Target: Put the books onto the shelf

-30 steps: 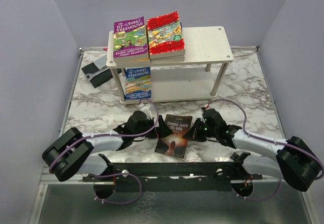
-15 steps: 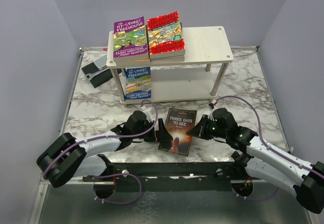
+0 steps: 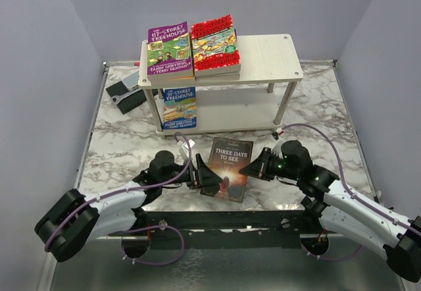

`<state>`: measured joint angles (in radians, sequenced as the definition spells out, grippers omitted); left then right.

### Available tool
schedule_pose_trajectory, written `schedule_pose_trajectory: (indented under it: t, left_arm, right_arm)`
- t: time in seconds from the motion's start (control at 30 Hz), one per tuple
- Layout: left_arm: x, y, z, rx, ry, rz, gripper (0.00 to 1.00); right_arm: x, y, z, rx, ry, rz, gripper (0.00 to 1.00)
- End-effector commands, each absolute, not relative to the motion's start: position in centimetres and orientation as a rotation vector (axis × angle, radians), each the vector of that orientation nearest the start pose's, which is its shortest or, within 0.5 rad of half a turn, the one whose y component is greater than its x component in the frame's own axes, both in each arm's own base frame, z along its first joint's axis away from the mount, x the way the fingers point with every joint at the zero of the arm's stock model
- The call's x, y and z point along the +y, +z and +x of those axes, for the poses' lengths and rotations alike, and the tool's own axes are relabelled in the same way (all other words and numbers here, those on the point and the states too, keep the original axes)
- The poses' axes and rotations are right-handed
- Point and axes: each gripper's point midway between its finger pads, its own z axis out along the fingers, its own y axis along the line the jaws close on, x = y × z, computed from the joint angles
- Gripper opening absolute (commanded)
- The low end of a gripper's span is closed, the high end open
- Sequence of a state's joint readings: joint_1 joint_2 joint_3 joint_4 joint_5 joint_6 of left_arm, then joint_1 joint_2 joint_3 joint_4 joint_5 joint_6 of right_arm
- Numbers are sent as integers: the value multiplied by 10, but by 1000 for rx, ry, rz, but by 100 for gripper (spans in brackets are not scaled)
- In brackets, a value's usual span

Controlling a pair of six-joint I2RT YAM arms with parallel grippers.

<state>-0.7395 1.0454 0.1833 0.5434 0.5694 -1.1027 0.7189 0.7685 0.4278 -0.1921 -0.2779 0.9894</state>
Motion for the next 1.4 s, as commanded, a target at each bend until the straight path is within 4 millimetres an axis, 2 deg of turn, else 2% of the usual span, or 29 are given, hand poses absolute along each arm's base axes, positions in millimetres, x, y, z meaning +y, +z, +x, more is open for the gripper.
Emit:
schedule_pose_trajectory:
  t: [0.0,0.23,0.3,0.33,0.37,0.57,0.6,0.63,0.7,0.77,0.87,0.97,1.17,1.37]
  left_arm:
    - [-283,147,108,2147,-1869,95,81]
    - [-282,169,104,2068,-1935,110,34]
    - [-281,175,103,2047,-1950,111,17]
    - [-281,177,103,2037,-1957,110,6]
    - [-281,180,103,2027,-1963,108,0]
    - [-277,203,103,1924,-1994,103,0]
    - [-276,207,104,1900,-1998,101,0]
    - [-275,212,104,1876,-2001,96,0]
    - [-272,221,105,1833,-2008,86,0]
    - [-270,230,104,1794,-2018,87,0]
    - [-268,240,104,1756,-2028,87,0]
    - [-268,244,104,1743,-2039,88,0]
    - [-267,248,108,1714,-2038,60,0]
    - [-263,246,115,1693,-2019,-10,0]
  right_arm:
    - [257,168,147,2247,1415,68,1]
    - [256,177,149,2228,1405,52,1]
    - [256,179,149,2225,1403,49,1]
    - [256,180,149,2224,1407,42,0]
    - [256,180,148,2223,1412,38,0]
    - [257,183,143,2205,1448,10,1]
    - [257,182,142,2203,1448,5,4]
    - [256,181,141,2205,1448,0,11]
    - [255,177,139,2213,1444,-2,36]
    - [254,174,137,2216,1449,-2,52]
    - [256,170,132,2211,1492,-16,64]
    - [265,179,127,2134,1617,-50,72]
    - [274,191,112,2042,1821,-84,75]
    - [286,197,98,2029,1897,-119,72]
